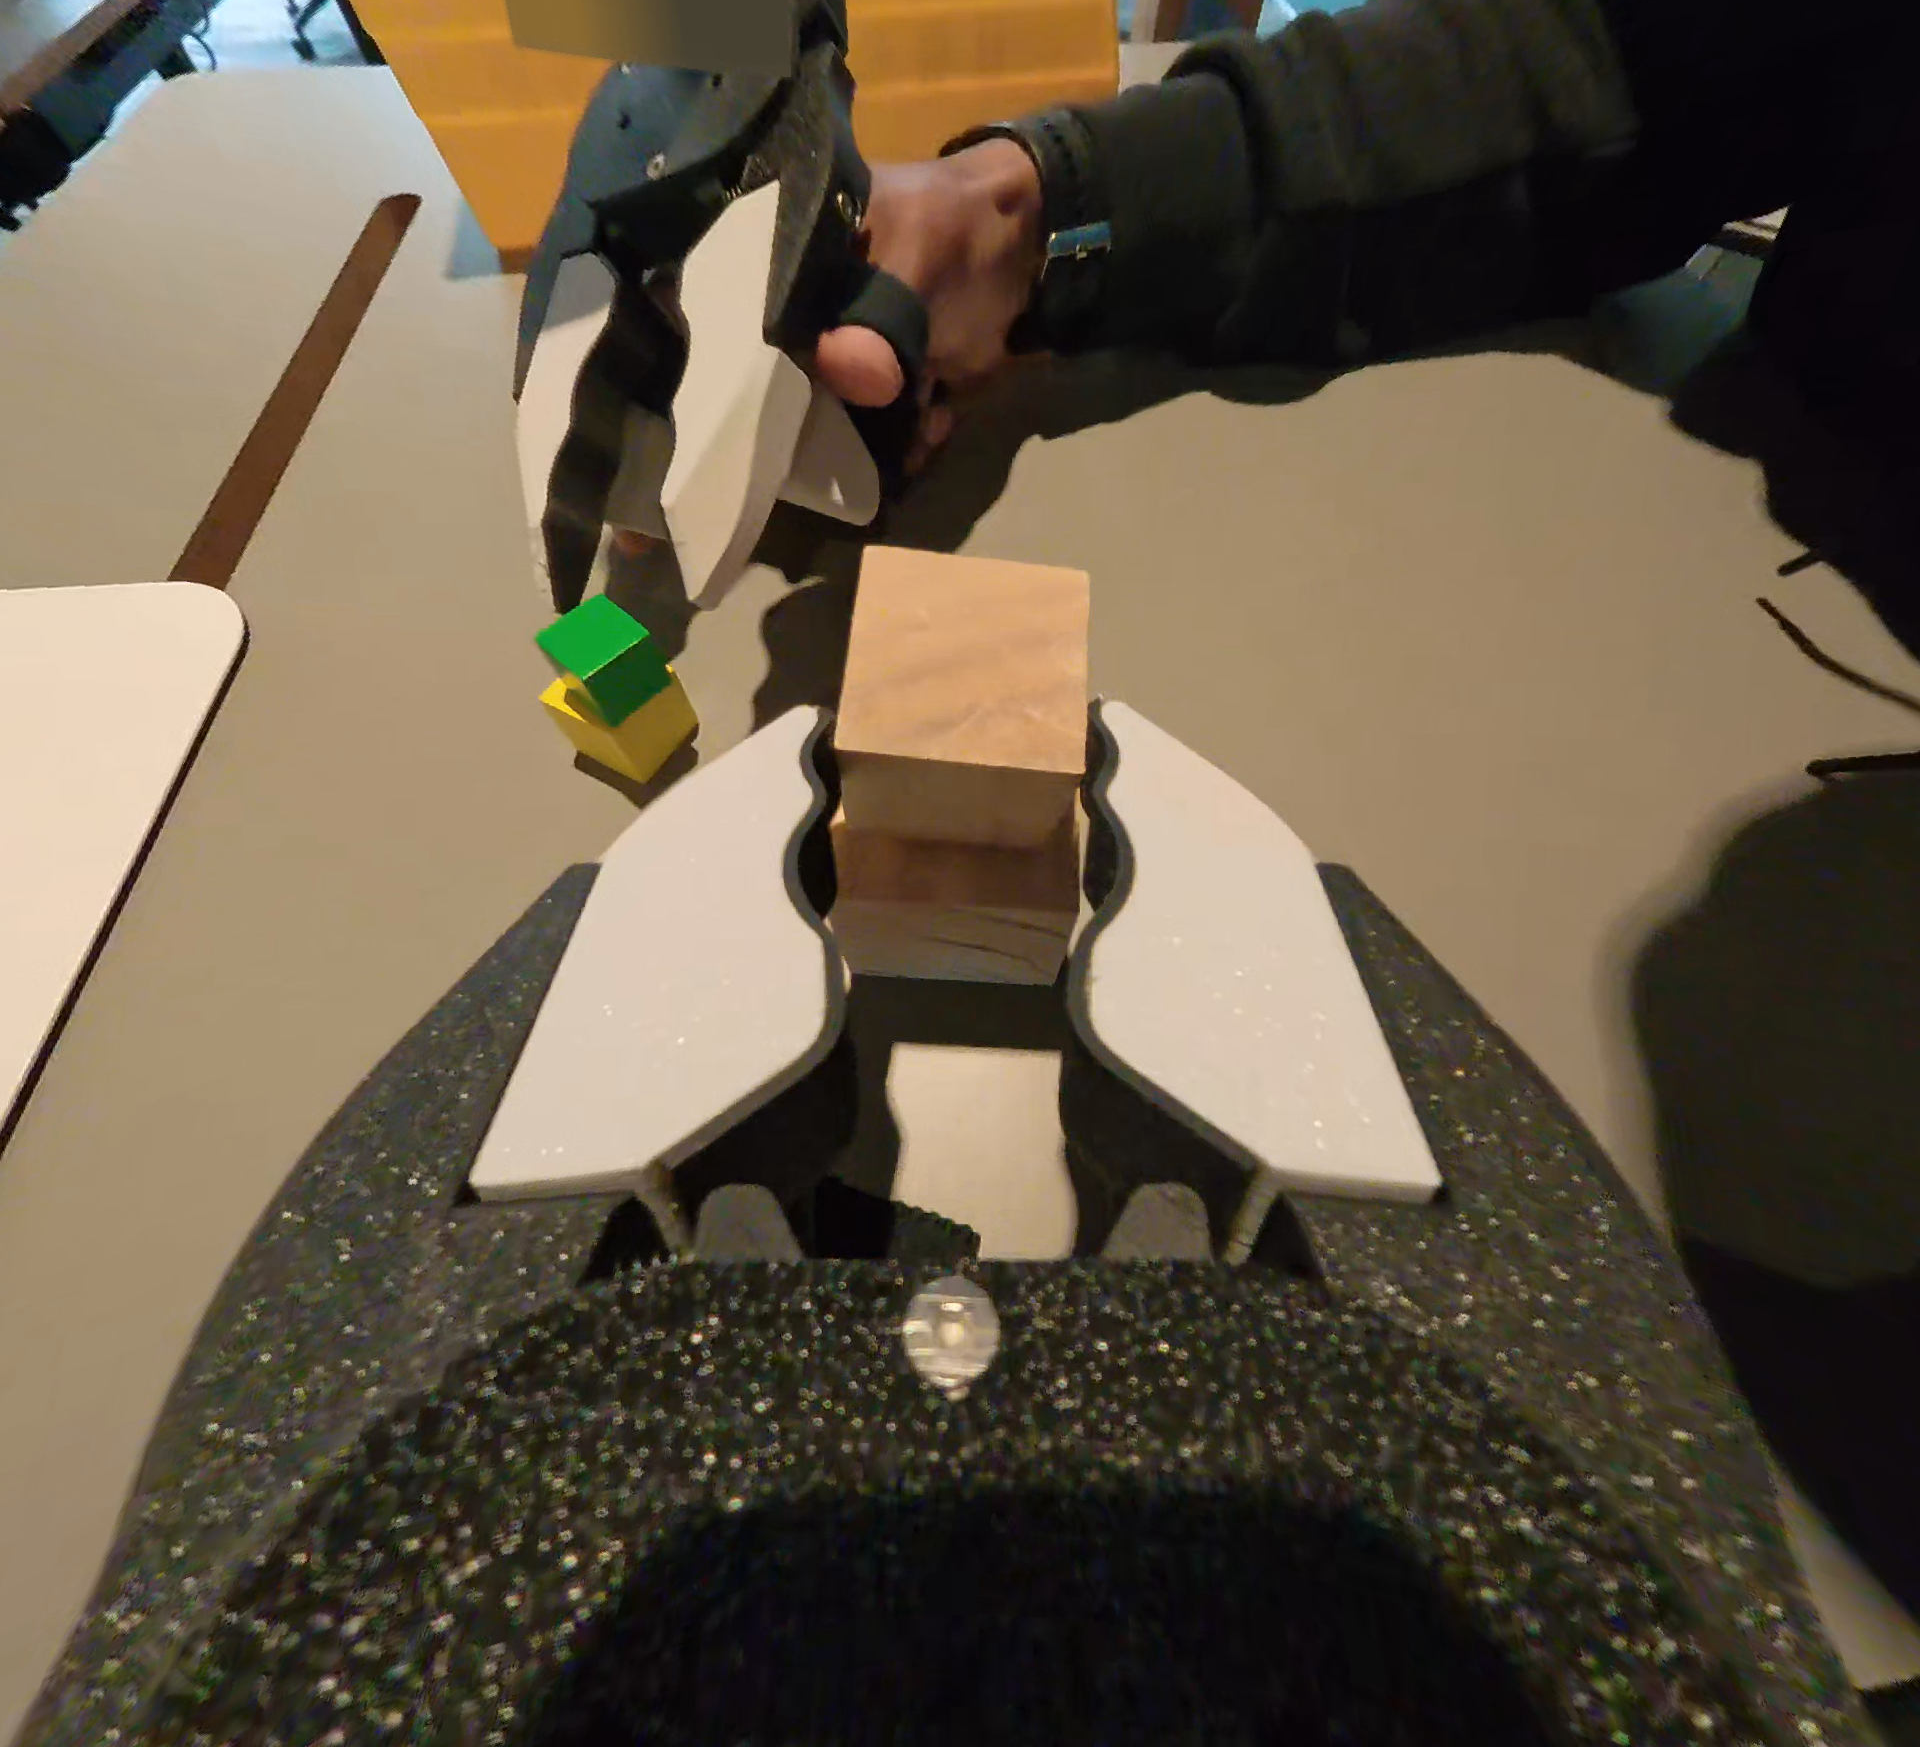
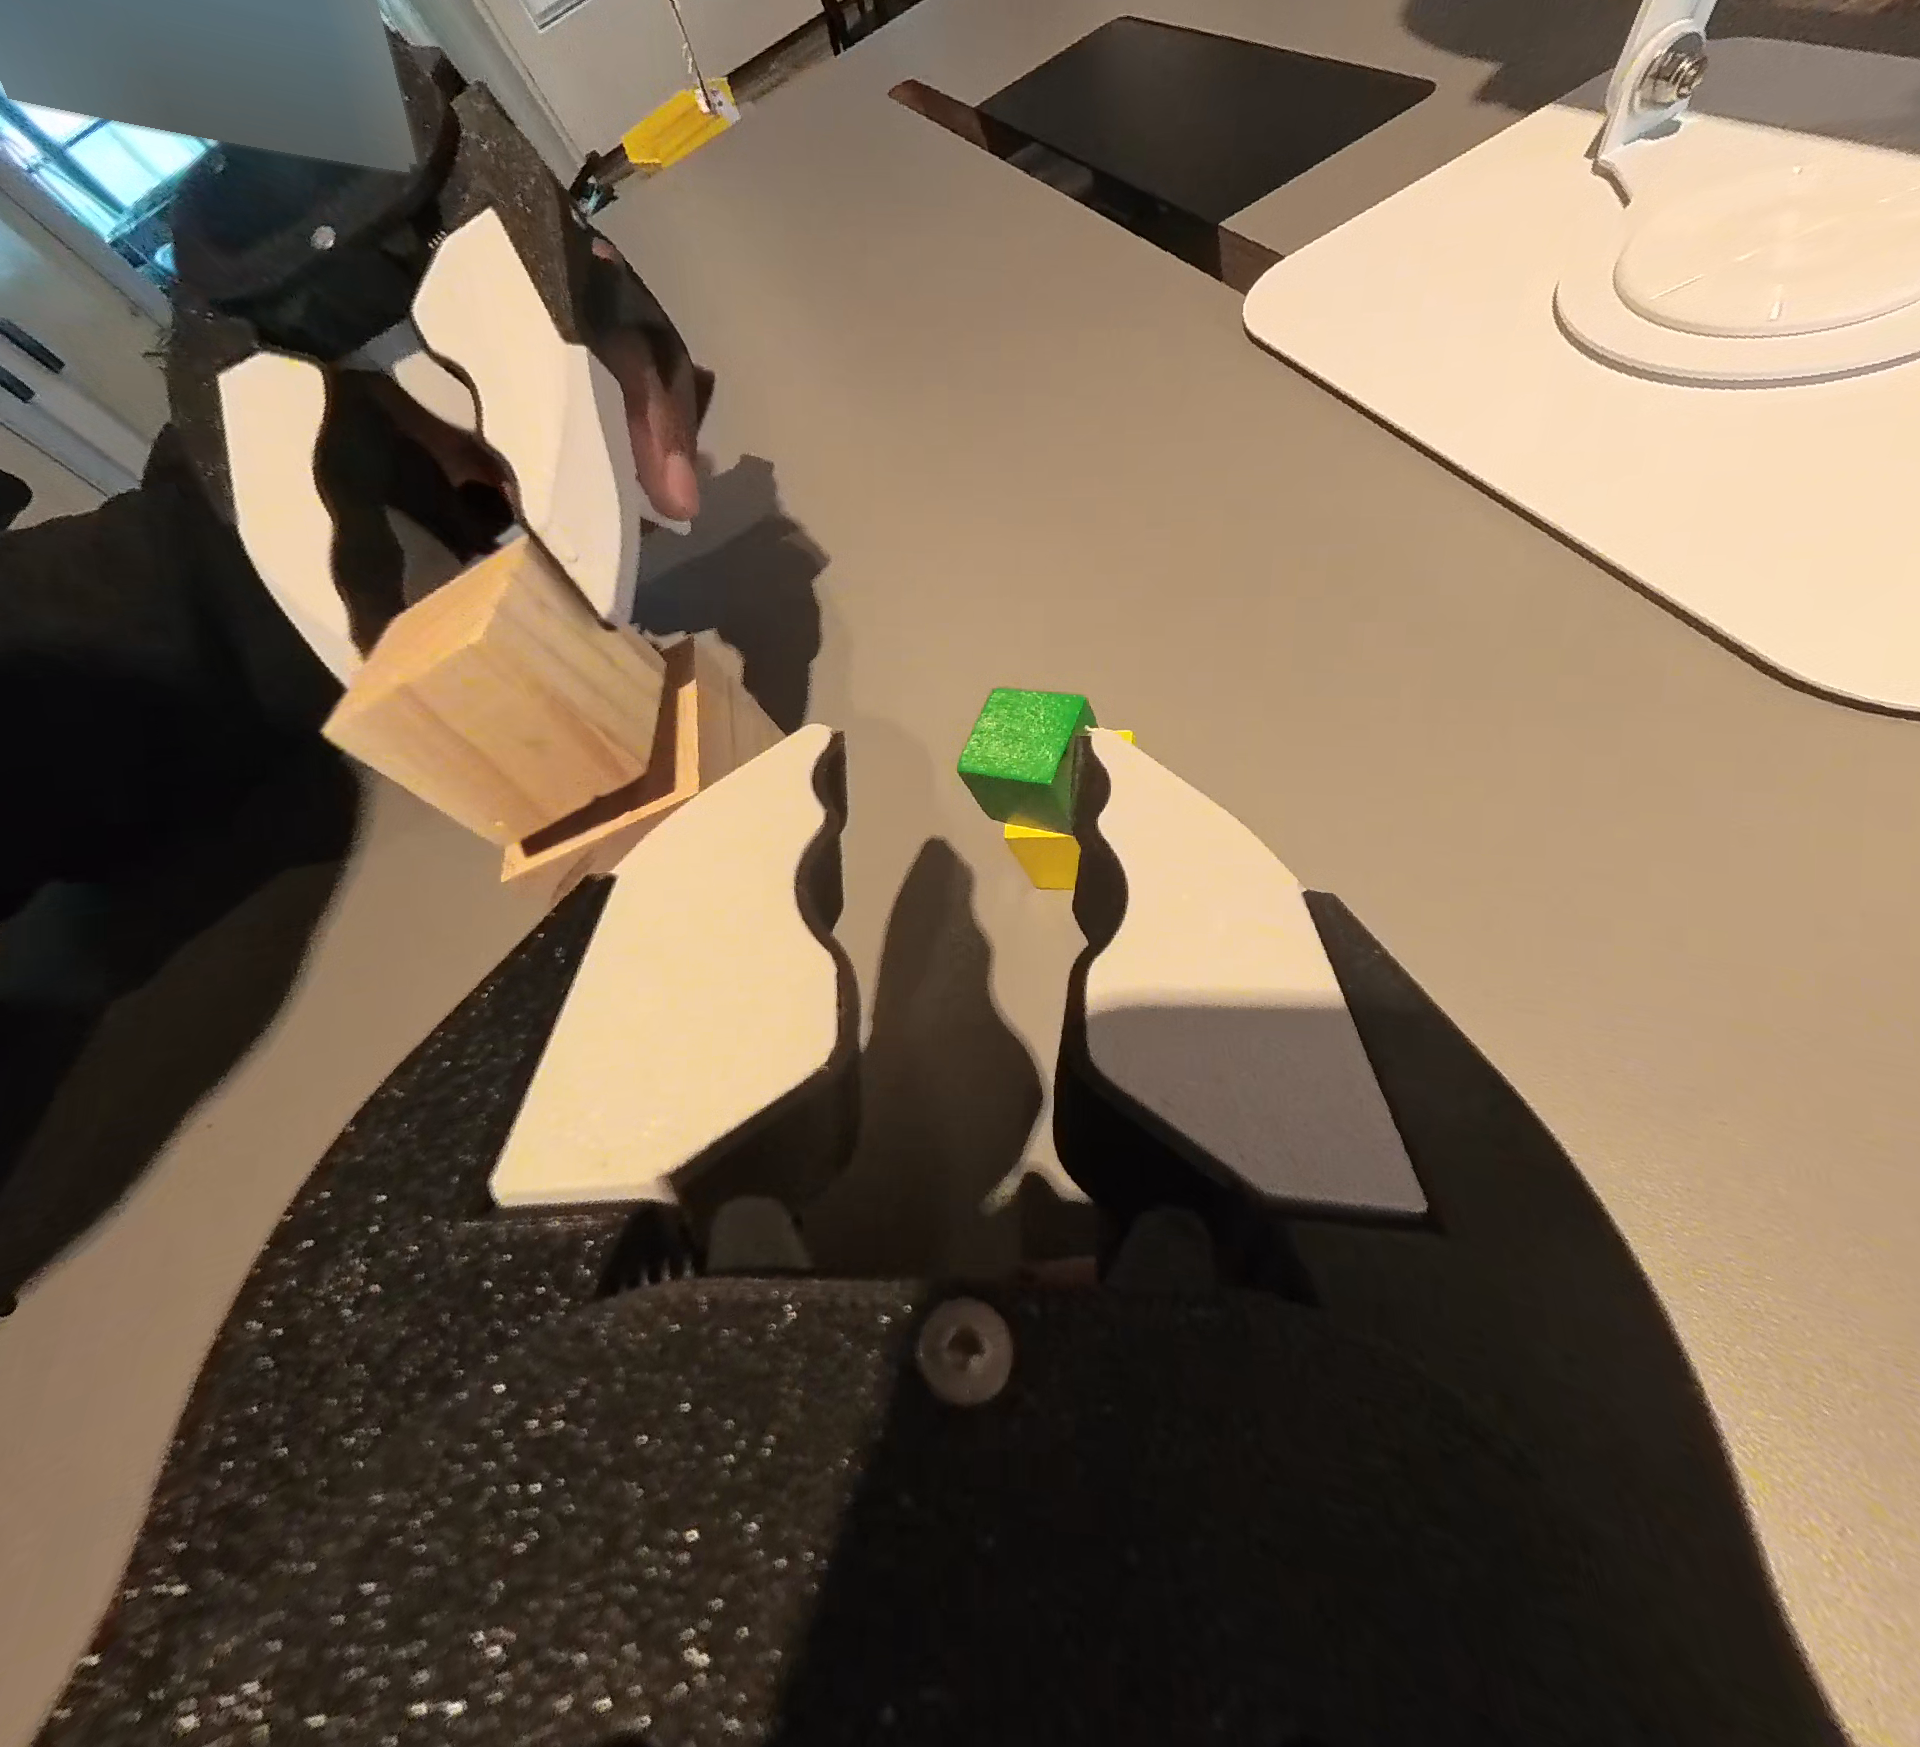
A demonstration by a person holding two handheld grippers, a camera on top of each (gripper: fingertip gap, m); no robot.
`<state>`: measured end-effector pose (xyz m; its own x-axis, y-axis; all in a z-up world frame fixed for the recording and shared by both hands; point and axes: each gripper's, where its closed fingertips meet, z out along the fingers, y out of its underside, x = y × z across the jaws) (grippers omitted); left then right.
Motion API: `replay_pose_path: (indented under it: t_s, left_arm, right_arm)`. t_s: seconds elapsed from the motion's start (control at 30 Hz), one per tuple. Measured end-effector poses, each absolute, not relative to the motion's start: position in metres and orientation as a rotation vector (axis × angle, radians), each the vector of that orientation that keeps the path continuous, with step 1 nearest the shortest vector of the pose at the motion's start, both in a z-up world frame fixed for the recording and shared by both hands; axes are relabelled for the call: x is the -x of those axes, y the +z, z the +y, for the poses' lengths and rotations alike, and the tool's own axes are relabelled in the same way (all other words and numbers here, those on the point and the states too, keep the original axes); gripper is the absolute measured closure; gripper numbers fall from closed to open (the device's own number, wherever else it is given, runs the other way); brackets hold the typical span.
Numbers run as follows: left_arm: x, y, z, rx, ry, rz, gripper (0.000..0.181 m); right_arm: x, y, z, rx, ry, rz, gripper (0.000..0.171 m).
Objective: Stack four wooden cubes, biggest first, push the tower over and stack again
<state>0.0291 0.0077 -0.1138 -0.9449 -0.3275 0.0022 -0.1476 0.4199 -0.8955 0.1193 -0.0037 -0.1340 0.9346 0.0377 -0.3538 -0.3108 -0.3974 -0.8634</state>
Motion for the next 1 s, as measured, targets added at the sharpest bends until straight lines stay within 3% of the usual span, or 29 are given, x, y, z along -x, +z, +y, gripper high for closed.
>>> replay_pose_path:
  t_s: [1.0]
  left_arm:
    - [-0.0292, -0.1171, 0.0101, 0.533, -1.508, 2.572, 0.137]
  right_arm:
    - [-0.1223, -0.1351, -0.0027, 1.952, 0.377, 0.216, 0.131]
